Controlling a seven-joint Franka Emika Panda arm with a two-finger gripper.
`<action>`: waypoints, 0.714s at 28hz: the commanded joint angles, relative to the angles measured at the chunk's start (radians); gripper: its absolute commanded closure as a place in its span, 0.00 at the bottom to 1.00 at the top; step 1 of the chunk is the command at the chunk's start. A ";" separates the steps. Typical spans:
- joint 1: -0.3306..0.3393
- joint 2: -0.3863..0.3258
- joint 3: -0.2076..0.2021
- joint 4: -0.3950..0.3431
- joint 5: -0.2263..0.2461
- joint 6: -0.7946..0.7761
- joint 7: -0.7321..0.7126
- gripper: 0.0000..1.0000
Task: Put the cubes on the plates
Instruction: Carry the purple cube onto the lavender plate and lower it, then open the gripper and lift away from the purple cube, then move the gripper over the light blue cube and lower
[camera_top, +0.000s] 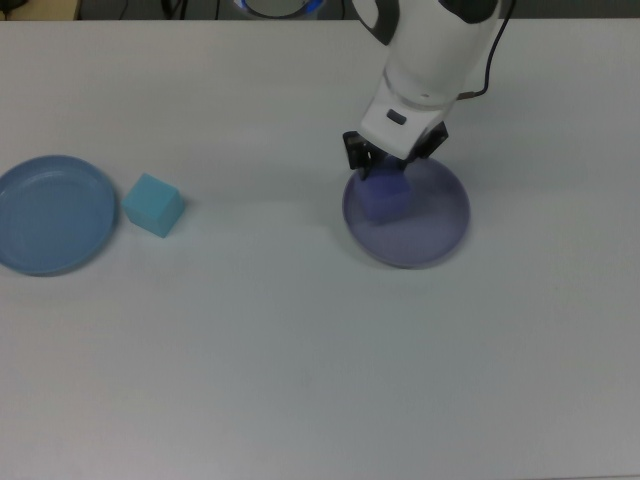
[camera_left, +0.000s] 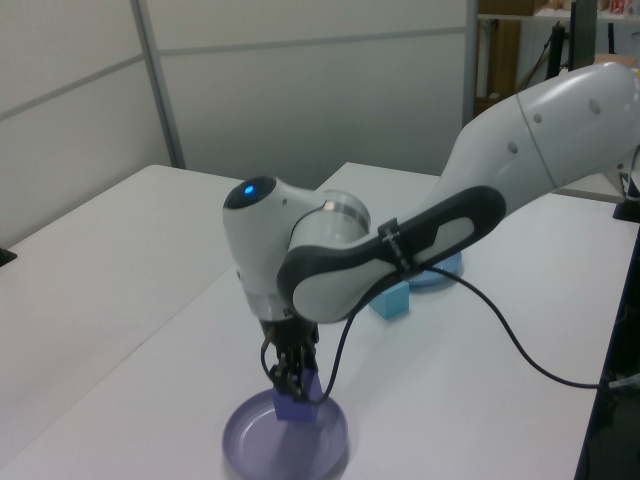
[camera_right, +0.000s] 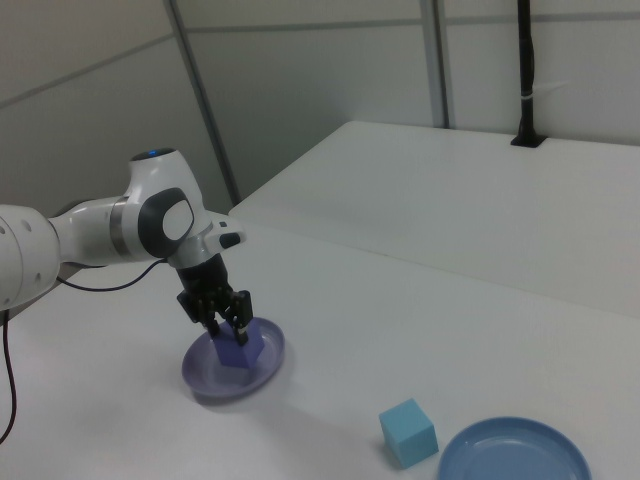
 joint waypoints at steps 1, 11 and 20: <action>0.030 0.014 -0.007 0.000 -0.038 0.008 0.016 0.10; 0.016 -0.015 -0.016 0.015 -0.061 0.001 0.008 0.00; -0.223 -0.067 -0.016 0.026 -0.049 -0.002 0.089 0.00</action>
